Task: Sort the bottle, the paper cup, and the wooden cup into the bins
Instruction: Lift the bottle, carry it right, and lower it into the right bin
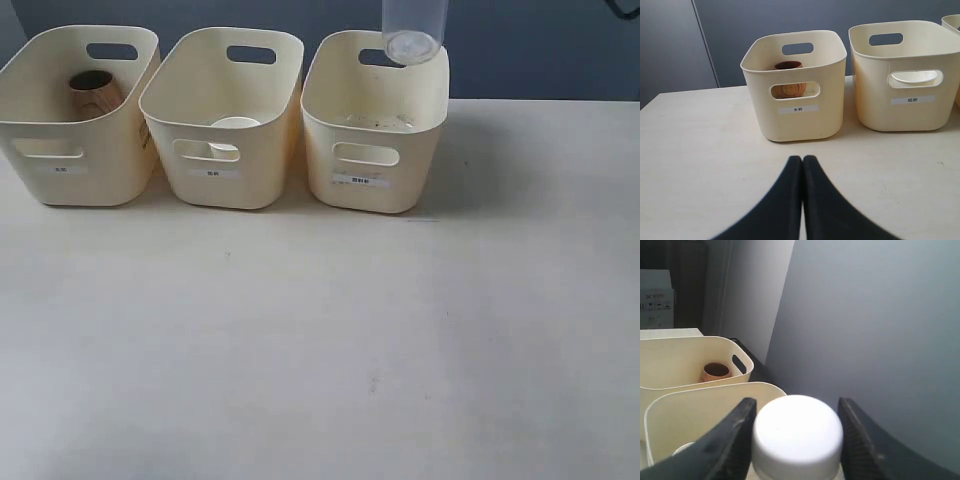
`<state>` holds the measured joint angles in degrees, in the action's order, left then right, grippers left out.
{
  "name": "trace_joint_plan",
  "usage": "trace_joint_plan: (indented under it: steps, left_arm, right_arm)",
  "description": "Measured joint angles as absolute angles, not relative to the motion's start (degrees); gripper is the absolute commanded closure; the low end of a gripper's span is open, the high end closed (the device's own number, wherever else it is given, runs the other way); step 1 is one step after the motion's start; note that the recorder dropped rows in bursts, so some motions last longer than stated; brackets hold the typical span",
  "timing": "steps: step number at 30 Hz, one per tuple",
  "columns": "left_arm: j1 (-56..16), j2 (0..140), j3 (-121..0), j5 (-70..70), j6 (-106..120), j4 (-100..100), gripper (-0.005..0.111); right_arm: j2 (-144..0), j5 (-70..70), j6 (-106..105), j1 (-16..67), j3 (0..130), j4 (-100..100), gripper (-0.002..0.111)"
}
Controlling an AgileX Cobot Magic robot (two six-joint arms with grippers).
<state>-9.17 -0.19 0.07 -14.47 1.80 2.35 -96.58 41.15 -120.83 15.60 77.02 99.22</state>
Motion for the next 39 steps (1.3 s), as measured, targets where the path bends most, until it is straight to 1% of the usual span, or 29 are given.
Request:
trace_joint_plan:
  steps: [4, 10, 14, 20, 39]
  left_arm:
    - [-9.17, -0.19, 0.07, -14.47, 1.8, 2.35, 0.107]
    - [-9.17, -0.19, 0.07, -14.47, 1.8, 2.35, 0.107]
    - [-9.17, -0.19, 0.07, -14.47, 1.8, 2.35, 0.107]
    - [-9.17, -0.19, 0.07, -14.47, 1.8, 2.35, 0.107]
    - [-9.17, -0.19, 0.07, -14.47, 1.8, 2.35, 0.107]
  right_arm:
    - [-101.09, 42.25, -120.83, 14.97, 81.95, 99.22, 0.109]
    - [-114.94, 43.36, -119.66, 14.97, 93.69, 99.22, 0.109]
    - [-121.22, 45.31, -118.2, 14.97, 97.97, 99.22, 0.109]
    - [-127.35, 48.24, -117.98, 14.97, 98.11, 99.22, 0.109]
    - [-133.84, 50.38, -117.98, 14.97, 98.2, 99.22, 0.109]
